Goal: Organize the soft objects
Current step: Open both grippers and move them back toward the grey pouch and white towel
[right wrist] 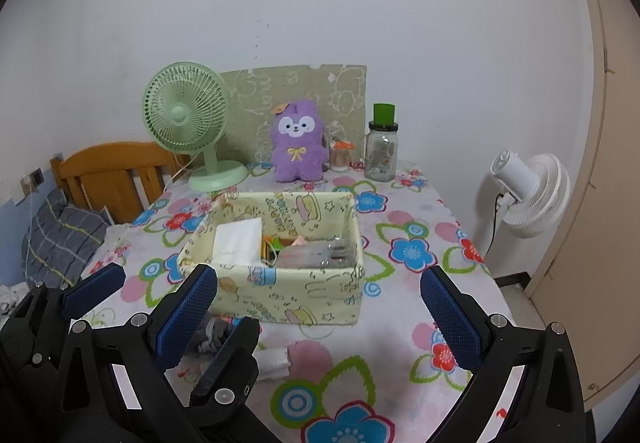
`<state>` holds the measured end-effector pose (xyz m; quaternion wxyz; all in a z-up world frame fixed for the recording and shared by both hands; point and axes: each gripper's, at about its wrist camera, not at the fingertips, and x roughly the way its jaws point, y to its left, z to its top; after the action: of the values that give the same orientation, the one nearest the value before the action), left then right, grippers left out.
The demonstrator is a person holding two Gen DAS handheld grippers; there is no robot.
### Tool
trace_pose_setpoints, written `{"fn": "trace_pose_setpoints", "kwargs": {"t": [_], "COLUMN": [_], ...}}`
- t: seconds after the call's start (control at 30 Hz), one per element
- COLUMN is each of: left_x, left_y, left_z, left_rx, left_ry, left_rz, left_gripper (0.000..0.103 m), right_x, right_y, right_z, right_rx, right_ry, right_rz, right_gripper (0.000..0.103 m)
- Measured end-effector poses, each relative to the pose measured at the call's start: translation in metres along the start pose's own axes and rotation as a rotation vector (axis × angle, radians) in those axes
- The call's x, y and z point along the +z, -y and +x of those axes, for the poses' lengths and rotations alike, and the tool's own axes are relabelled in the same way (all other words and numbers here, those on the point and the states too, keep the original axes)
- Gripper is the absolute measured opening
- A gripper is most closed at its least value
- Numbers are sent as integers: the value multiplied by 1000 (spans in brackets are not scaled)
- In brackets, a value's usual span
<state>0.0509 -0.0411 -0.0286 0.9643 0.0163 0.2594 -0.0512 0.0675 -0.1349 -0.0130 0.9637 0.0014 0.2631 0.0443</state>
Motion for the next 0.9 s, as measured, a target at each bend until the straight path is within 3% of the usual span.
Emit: {"fn": "trace_pose_setpoints", "kwargs": {"t": [0.9], "left_x": [-39], "left_y": [-12], "left_z": [19], "left_rx": [2], "left_ry": [-92], "left_rz": [-14], "left_gripper": [102], "right_x": [-40], "right_y": [-16], "right_z": [23], "right_rx": [39], "right_ry": [-91], "right_rz": [0], "right_gripper": [103]}}
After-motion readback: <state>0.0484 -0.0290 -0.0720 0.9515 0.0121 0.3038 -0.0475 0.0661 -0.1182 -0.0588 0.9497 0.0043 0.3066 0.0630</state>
